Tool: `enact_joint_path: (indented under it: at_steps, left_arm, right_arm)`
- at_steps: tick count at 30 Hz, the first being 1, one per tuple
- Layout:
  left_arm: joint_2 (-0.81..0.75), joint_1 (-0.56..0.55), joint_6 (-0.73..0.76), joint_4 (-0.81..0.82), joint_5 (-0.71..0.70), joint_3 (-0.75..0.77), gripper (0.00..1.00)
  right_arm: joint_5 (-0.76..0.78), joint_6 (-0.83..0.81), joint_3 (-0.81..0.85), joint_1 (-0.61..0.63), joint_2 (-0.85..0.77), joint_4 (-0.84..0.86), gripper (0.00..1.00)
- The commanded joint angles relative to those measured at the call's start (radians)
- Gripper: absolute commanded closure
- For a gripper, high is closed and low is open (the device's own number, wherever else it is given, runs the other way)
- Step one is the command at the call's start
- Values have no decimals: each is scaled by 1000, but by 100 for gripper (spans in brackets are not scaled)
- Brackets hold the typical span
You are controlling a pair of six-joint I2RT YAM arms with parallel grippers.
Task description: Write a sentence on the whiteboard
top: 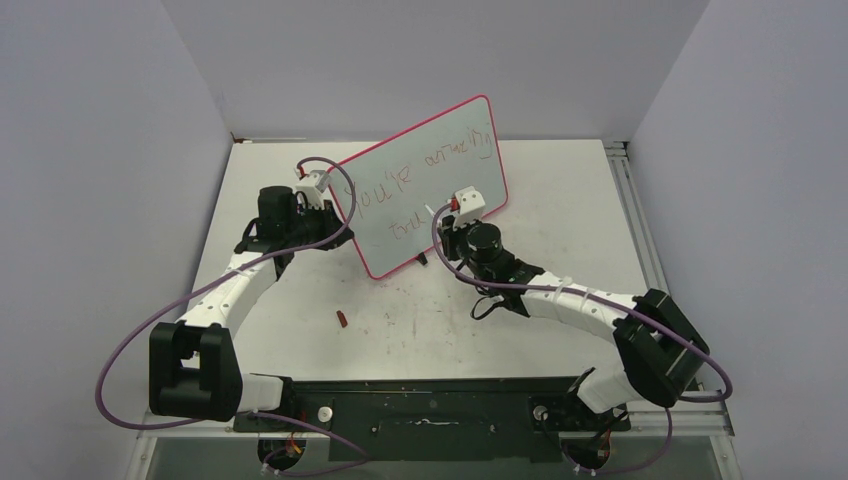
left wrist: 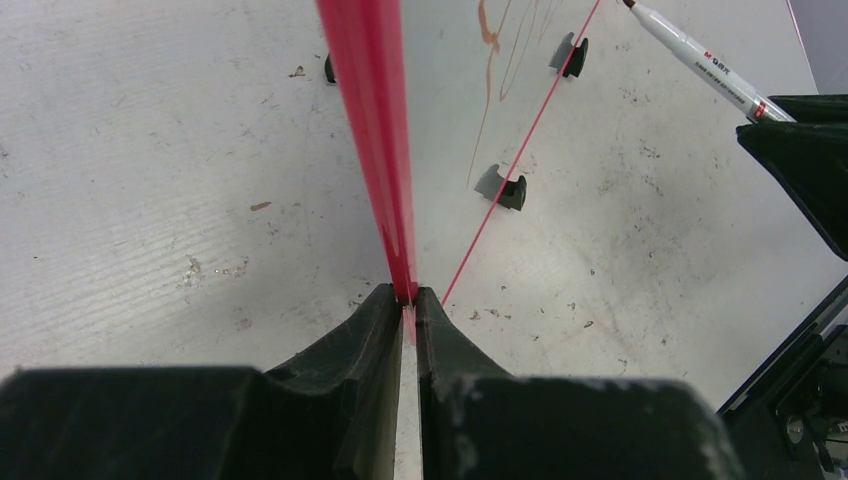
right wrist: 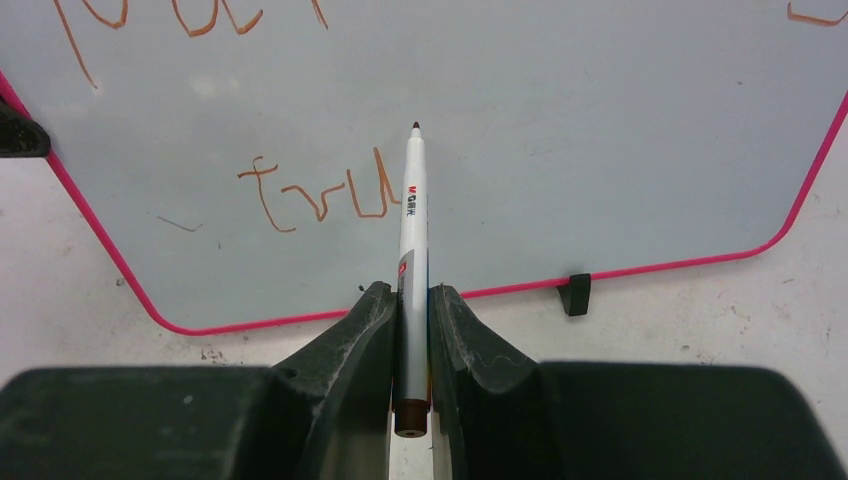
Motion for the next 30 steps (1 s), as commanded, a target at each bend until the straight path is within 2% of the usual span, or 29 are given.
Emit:
enact_joint_path:
  at_steps: [1,11,30]
  left_arm:
    - [-25,-12,-1,11,29,44,93]
    - [-25,-12,-1,10,31,46,93]
    - [-27,-17,-1,10,31,46,93]
  right_arm:
    - [-4,-15,63,-16,27,71,95]
    - [-18,-14,80,-23,88,77,95]
    - [-3,38,-58,-13,52,50,95]
